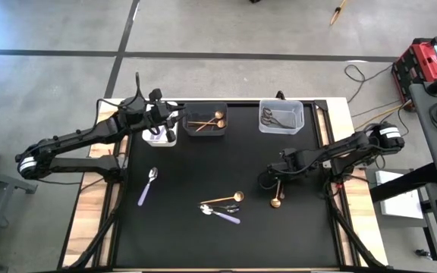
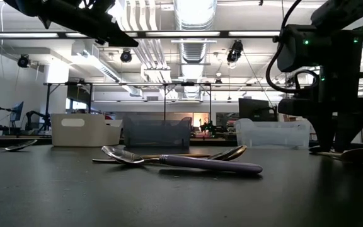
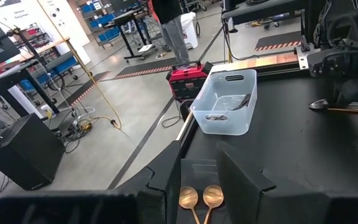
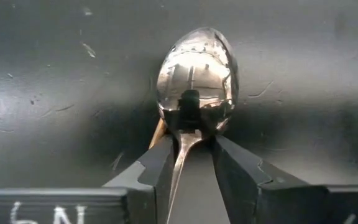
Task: Sort silverware by color (type)
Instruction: Put the black spoon into the transparent bin
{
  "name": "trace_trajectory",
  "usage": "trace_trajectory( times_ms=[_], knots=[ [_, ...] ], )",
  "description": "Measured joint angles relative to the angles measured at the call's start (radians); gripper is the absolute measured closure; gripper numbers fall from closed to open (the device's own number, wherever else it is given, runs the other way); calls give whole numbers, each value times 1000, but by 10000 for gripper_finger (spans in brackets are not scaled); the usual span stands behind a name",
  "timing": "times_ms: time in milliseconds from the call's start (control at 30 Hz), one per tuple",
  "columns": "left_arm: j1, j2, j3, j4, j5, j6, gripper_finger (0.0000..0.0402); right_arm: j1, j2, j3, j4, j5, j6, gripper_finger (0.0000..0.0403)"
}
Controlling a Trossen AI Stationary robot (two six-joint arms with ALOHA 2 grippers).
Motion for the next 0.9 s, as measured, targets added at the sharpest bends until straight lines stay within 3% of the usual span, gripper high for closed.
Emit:
trace_trajectory(
  times_ms=[367, 700, 900],
  knots=[
    [0, 0, 0, 2, 0, 0, 317, 0, 16, -2, -3, 22, 48, 386],
    [0, 0, 0, 0, 0, -3, 317, 0, -37, 8, -28, 41, 43, 392],
    [0, 0, 0, 0, 1, -3, 317, 0, -96, 95, -173, 139, 17, 393]
  ],
)
